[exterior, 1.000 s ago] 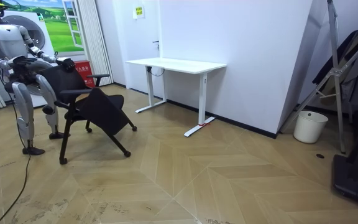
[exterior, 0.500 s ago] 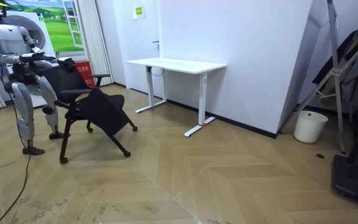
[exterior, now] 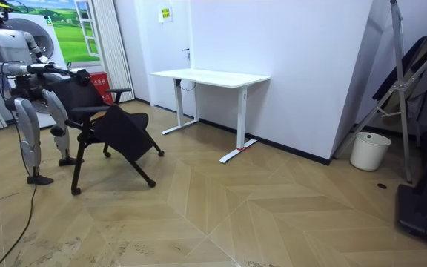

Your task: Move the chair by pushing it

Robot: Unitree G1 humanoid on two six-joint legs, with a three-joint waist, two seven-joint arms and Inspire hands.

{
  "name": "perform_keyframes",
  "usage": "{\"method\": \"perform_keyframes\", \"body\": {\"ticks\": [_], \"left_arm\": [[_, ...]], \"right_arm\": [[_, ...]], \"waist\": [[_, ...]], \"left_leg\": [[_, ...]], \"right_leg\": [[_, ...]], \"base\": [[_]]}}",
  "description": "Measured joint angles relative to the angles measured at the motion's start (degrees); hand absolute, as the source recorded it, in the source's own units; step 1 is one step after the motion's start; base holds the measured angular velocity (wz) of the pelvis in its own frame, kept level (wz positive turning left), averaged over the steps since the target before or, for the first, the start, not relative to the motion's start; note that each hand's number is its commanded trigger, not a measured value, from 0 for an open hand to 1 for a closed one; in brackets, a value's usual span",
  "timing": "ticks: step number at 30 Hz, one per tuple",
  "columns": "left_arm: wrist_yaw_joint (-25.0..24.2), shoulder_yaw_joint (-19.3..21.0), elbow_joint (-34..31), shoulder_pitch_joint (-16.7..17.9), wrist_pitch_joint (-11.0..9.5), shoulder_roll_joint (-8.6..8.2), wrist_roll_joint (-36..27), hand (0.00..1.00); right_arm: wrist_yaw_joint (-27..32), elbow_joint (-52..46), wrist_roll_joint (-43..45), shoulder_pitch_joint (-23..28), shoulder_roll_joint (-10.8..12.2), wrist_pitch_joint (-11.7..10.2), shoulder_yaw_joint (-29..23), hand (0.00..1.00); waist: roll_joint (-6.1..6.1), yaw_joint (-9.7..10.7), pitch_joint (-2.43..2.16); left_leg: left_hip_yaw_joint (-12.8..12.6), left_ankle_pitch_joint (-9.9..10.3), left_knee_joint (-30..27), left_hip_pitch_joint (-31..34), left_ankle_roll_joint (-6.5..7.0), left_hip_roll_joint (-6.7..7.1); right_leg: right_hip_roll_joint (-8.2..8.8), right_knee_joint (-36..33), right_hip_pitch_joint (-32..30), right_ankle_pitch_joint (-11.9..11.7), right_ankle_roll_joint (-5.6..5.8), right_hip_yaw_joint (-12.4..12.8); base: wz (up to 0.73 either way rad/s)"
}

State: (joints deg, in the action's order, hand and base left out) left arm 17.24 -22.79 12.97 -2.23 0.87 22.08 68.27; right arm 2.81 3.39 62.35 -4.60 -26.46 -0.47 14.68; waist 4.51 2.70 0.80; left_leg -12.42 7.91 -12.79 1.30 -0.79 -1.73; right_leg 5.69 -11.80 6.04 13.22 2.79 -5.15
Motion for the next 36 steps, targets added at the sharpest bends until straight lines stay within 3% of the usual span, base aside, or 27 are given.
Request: {"method": "perform_keyframes", "body": {"ticks": [13,16,27,28,29,30,31,36], "left_arm": [[-0.1,-1.0,1.6,-2.6,-3.5,0.16,-0.2,1.0],[-0.1,-1.2,1.8,-2.8,-4.0,0.16,-0.5,1.0],[-0.2,-1.4,3.1,-4.1,-6.0,0.39,-1.2,1.0],[0.2,-1.4,3.8,-4.4,-6.8,0.56,-1.2,1.0],[0.5,-1.4,4.2,-4.5,-7.5,0.82,-1.2,1.0],[0.8,-1.6,4.4,-4.6,-7.6,0.86,-1.3,1.0],[1.2,-2.0,4.7,-4.6,-7.5,0.86,-1.4,1.0],[1.4,-3.2,5.3,-4.8,-7.3,0.86,-2.6,1.0]], "right_arm": [[-5.2,0.3,-1.6,0.1,-1.1,-2.9,7.9,0.0],[-6.4,0.9,-4.1,0.2,-2.4,-3.7,9.3,0.0],[-5.5,1.8,-4.0,0.2,-3.1,-4.0,9.2,0.0],[-5.3,2.2,-4.1,0.3,-3.1,-4.2,9.2,0.1],[-4.8,2.6,-4.1,0.3,-3.1,-4.5,9.1,0.53],[-4.6,2.9,-4.4,0.3,-3.1,-4.6,9.1,0.59],[-4.2,3.4,-5.2,0.3,-3.1,-4.6,9.1,1.0],[-2.9,4.8,-6.4,0.4,-3.0,-4.8,9.3,1.0]], "waist": [[-0.49,-1.5,-0.09],[-0.52,-1.6,-0.07],[-0.63,-1.4,-0.09],[-0.65,-1.4,-0.09],[-0.72,-1.4,-0.07],[-0.76,-1.4,-0.07],[-0.86,-1.3,-0.09],[-1.35,-1.3,-0.19]], "left_leg": [[1.2,0.1,-0.4,1.2,0.12,0.12],[1.6,0.1,-0.4,1.2,0.12,0.23],[2.4,0.2,-1.7,2.1,0.22,0.24],[2.5,0.3,-1.8,2.0,0.23,0.24],[2.6,0.3,-2.0,2.0,0.25,0.24],[2.7,0.4,-2.0,2.0,0.25,0.25],[2.8,0.4,-2.1,1.9,0.27,0.3],[3.2,0.4,-2.4,1.9,0.28,0.31]], "right_leg": [[-0.02,0.2,0.0,0.0,-0.04,-1.3],[0.02,0.2,0.2,0.0,-0.04,-1.6],[0.09,0.3,0.4,0.0,-0.04,-3.2],[0.09,0.3,0.5,0.0,-0.04,-3.4],[0.09,0.3,0.6,0.0,-0.04,-3.4],[0.09,0.3,0.7,0.0,-0.04,-3.4],[0.09,0.3,0.8,-0.1,-0.03,-3.5],[0.08,0.3,1.2,-0.1,-0.03,-3.8]], "base": [[0.05],[0.08],[0.04],[0.04],[0.04],[0.04],[0.05],[0.02]]}}
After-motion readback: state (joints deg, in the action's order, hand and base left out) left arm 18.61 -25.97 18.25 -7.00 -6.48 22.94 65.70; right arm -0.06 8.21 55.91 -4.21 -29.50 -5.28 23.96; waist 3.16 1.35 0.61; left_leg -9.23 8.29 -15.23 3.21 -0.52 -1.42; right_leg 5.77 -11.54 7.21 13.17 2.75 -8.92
